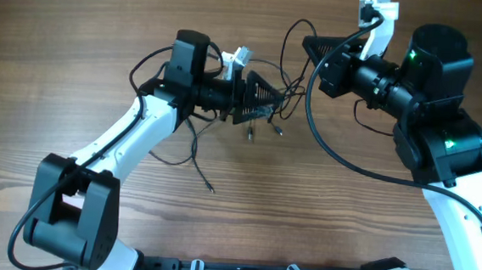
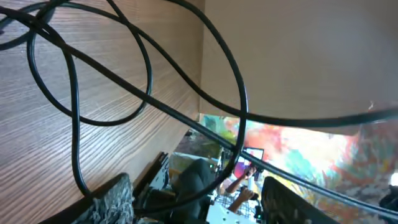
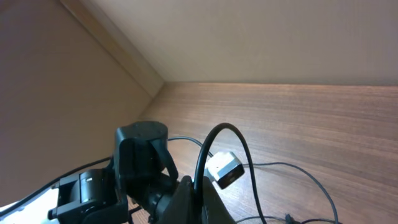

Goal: Untangle cables

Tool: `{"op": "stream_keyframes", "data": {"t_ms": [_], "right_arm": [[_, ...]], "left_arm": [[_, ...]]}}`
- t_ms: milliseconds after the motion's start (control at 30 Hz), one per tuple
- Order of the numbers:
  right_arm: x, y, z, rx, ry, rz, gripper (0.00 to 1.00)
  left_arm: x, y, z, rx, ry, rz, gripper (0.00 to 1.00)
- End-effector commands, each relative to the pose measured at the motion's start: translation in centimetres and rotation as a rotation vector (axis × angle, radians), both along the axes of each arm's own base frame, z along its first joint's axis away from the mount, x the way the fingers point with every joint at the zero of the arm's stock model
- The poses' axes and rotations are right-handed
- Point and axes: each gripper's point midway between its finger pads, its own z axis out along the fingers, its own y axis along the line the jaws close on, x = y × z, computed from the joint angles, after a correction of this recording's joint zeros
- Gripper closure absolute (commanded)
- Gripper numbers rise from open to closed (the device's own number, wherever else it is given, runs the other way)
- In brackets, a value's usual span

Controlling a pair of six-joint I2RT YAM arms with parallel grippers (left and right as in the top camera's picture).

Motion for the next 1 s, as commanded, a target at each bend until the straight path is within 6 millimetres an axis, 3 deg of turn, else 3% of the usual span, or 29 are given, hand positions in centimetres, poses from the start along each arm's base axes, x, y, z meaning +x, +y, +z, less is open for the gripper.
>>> {"op": "stream_keyframes", "data": {"t_ms": [0, 200, 367, 567, 667, 767, 967], "right_arm": [[0.0, 0.2, 0.9, 0.017, -0.012, 0.012, 0.96], [0.0, 0.2, 0.9, 0.018, -0.011, 0.012, 0.96], [0.0, 0.2, 0.9, 0.018, -0.011, 0.012, 0.96], [0.0, 0.2, 0.9, 0.018, -0.011, 0.012, 0.96], [-0.1, 0.2, 0.9, 0.017, -0.009, 0.012, 0.96], [-0.1, 0.2, 0.8, 0.016, -0.007, 0.012, 0.96], [-0.1, 0.2, 0.8, 0.015, -0.007, 0.012, 0.96]], "left_arm": [[-1.6, 0.7, -2.5, 0.074, -0.028, -0.05, 0.35], [-2.1, 0.8, -3.6, 0.128, -0.08, -0.072, 0.34], [-2.0, 0.0, -4.8, 0.205, -0.161, -0.074, 0.16], [-1.6, -2.1, -4.5, 0.221, -0.279, -0.078, 0.16], [-0.2, -1.4, -6.0, 0.336, -0.31, -0.005, 0.36], [0.4, -1.0, -6.3, 0.364, -0.318, 0.02, 0.62], [0.6, 0.1, -7.0, 0.402, -0.283, 0.041, 0.75]]}}
